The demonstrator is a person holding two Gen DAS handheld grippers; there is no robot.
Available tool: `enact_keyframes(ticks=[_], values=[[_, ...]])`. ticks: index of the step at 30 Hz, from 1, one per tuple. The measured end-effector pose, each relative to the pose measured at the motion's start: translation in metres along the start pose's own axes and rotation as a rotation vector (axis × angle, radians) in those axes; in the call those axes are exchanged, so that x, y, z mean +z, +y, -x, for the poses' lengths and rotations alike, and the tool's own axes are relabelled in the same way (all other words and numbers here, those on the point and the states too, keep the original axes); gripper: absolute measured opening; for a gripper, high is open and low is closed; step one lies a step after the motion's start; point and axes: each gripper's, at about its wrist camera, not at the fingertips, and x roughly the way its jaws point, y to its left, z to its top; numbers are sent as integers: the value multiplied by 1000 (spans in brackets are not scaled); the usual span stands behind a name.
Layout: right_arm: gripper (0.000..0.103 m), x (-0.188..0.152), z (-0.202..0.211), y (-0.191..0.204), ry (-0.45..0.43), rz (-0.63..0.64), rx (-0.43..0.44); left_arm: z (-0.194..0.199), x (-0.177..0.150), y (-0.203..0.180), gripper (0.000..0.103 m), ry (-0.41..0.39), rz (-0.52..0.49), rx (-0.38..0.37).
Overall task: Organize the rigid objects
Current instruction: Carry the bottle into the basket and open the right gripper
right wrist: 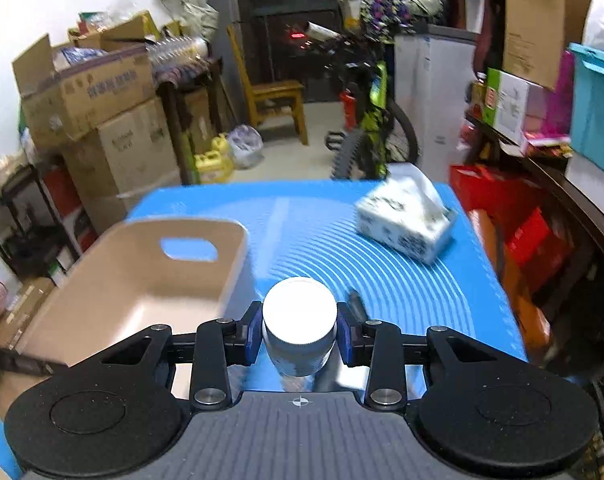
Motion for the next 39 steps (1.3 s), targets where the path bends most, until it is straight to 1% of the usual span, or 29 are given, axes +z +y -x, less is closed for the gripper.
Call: enact_keyframes(ticks=[7, 13, 18, 22, 30, 32, 36, 37, 38, 39], values=[[44, 22, -20, 46, -19, 64, 64, 0, 0, 0, 6, 0, 0, -1], [44, 23, -44, 86, 25, 130, 111, 1, 0, 1, 6, 1, 1, -3], [44, 10, -58, 110, 81, 186, 138, 1, 0, 0, 6, 1, 2, -3], [44, -1, -71, 120, 141, 224, 150, 1, 0, 1, 6, 1, 2, -3], [44, -22, -95, 133, 311, 290, 144, 1, 0, 0, 6, 1, 2, -3], [44, -26, -99, 138, 342, 313, 142, 1, 1, 1, 5, 0, 0, -4], [44, -29, -102, 143, 369, 332, 143, 1, 1, 1, 5, 1, 0, -4], [46, -29, -102, 143, 372, 331, 144, 1, 1, 1, 5, 1, 0, -4], [50, -29, -101, 143, 370, 333, 143, 1, 1, 1, 5, 1, -1, -3], [51, -28, -101, 142, 367, 331, 149, 1, 1, 1, 5, 1, -1, -3]])
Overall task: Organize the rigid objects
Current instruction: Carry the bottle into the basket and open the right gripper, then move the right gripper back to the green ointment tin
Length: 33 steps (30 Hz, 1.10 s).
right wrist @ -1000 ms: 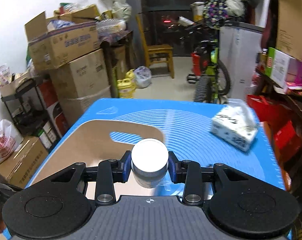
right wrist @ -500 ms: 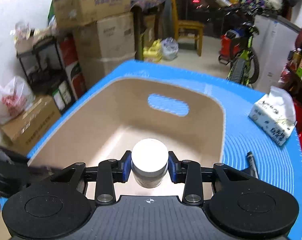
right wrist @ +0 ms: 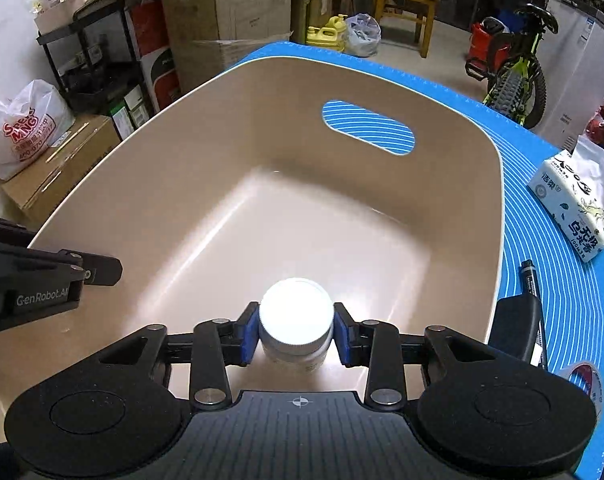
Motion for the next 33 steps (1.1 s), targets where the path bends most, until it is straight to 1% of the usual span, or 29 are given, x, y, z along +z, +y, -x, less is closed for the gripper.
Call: enact_keyframes(ticks=[1, 3, 6, 7, 8, 10, 15, 18, 22, 26, 33], values=[[53, 0, 1, -2, -6, -2, 8, 0, 0, 0, 5, 0, 0, 0], [53, -2, 7, -5, -33, -11, 29, 0, 0, 0, 5, 0, 3, -2], [59, -4, 18, -11, -83, -47, 53, -1, 0, 1, 5, 0, 3, -4], [61, -4, 23, -13, -99, -57, 59, -1, 0, 1, 5, 0, 3, -3], [67, -3, 26, -14, -112, -62, 61, -1, 0, 1, 5, 1, 4, -3], [74, -1, 36, -17, -147, -66, 38, 0, 0, 1, 5, 0, 5, -5], [76, 1, 58, -38, -214, -104, 11, 0, 0, 1, 5, 1, 5, -5], [82, -1, 74, -57, -251, -141, -11, 0, 0, 1, 5, 1, 5, -5], [88, -14, 89, -77, -279, -191, -46, 0, 0, 1, 5, 0, 4, -5], [91, -31, 99, -98, -284, -238, -84, 0, 0, 1, 6, 0, 5, -5], [92, -71, 105, -137, -257, -304, -177, 0, 0, 1, 6, 0, 6, -6]])
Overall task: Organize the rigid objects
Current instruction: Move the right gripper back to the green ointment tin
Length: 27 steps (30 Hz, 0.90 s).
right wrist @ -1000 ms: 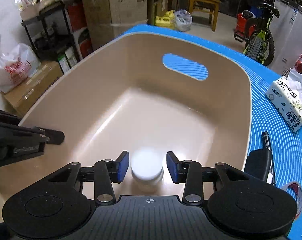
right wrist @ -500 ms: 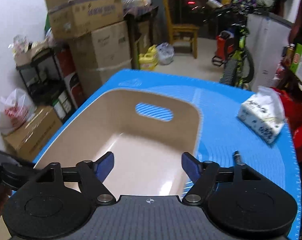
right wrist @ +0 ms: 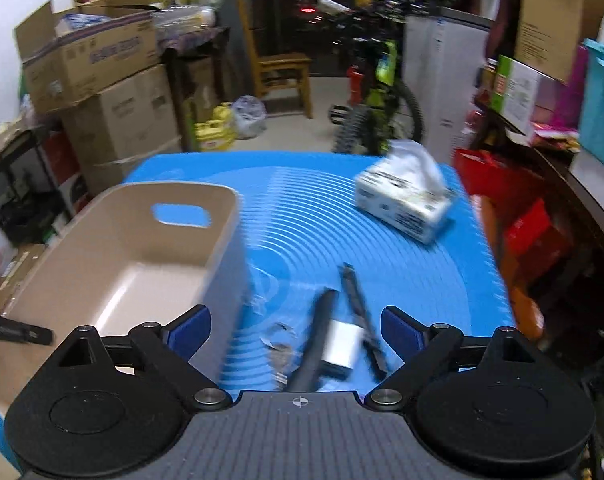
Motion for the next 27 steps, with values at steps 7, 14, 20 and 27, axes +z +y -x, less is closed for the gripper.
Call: enact_keyframes(ticks=[7, 14, 20, 27], values=[[92, -31, -12, -43, 73, -56, -81, 0, 0, 0, 6, 0, 0, 0], [92, -58, -33, -64, 161, -86, -122, 0, 0, -1, 6, 0, -1, 1], [92, -78, -37, -82, 214, -104, -165, 0, 0, -1, 6, 0, 0, 1], [91, -94, -48, -96, 286, -129, -157, 0, 0, -1, 6, 0, 1, -1]])
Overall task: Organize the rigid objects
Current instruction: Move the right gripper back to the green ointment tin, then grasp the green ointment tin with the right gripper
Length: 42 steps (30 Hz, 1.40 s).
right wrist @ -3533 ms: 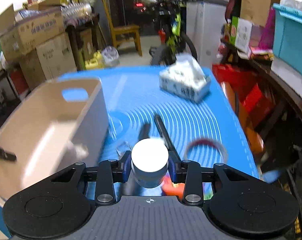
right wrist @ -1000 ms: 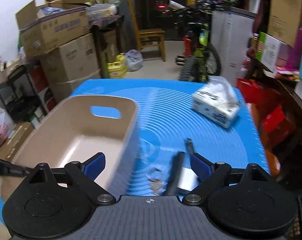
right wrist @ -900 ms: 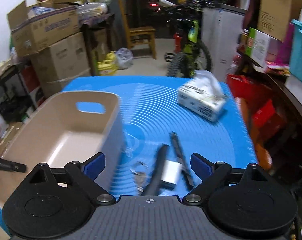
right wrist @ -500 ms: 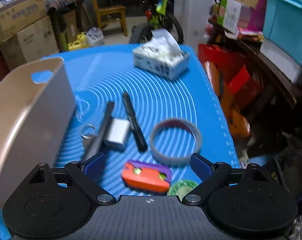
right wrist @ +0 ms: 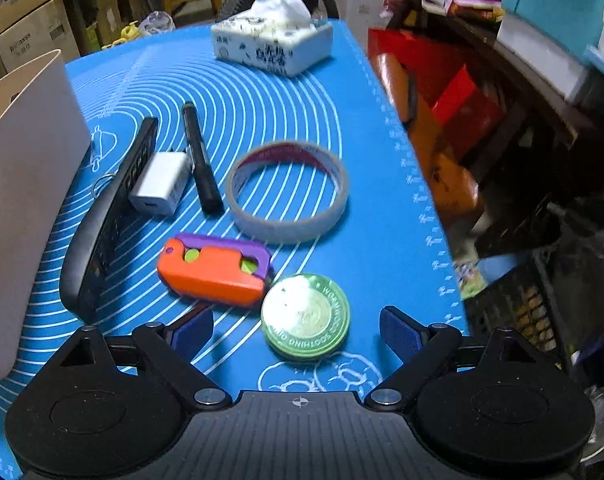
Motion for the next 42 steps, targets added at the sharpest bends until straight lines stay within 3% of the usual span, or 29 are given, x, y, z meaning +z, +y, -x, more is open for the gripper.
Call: enact_keyframes(ticks=[9, 20, 31, 42], values=[[84, 0, -10, -2, 35, -22, 35, 1, 0, 0, 5, -1, 2, -3], [55, 0, -6, -3, 10, -27, -7, 2, 0, 0, 5, -1, 2, -3], [55, 0, 0, -3, -26, -29, -43, 2, 0, 0, 5, -1, 2, -3], [55, 11, 30, 0, -148, -53, -73, 2, 0, 0, 6, -1, 2, -4]])
